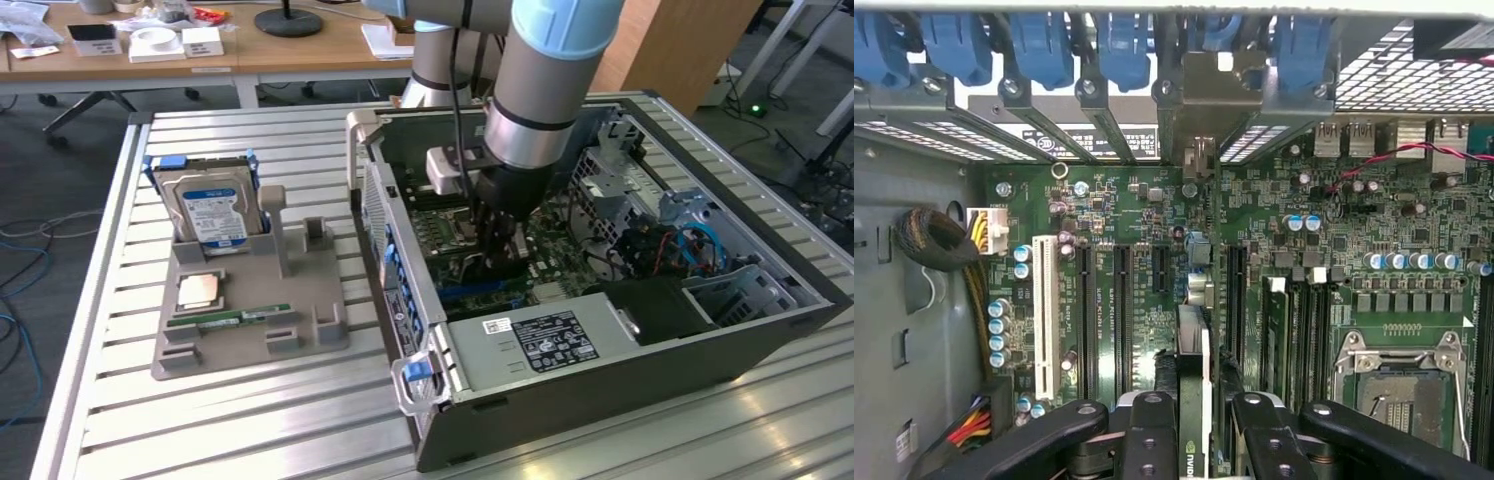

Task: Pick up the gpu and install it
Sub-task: 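Insert the gpu into the slot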

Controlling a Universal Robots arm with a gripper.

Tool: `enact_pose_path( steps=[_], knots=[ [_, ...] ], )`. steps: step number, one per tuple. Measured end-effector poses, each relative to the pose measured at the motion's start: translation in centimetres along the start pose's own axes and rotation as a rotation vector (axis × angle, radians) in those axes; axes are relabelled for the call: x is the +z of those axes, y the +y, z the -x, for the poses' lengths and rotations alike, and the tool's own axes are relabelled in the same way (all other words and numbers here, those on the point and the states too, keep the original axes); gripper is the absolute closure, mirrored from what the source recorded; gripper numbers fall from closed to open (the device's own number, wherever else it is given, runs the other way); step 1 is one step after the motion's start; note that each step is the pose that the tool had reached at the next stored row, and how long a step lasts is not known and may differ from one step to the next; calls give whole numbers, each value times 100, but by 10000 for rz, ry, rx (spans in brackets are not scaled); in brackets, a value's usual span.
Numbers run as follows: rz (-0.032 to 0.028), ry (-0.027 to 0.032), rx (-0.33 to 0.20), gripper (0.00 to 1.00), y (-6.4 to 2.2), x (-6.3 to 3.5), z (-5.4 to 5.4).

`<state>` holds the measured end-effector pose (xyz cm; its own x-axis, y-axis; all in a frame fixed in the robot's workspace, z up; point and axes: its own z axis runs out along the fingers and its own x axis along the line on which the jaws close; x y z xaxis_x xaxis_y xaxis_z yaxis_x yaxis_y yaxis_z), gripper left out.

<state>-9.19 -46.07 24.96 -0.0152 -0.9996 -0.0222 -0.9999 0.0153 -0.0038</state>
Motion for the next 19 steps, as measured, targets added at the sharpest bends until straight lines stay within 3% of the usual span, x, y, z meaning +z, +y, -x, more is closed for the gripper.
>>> enact_pose_path(
  steps=[19],
  knots=[
    [-2,-2,15,74,9,31,-1]
  ],
)
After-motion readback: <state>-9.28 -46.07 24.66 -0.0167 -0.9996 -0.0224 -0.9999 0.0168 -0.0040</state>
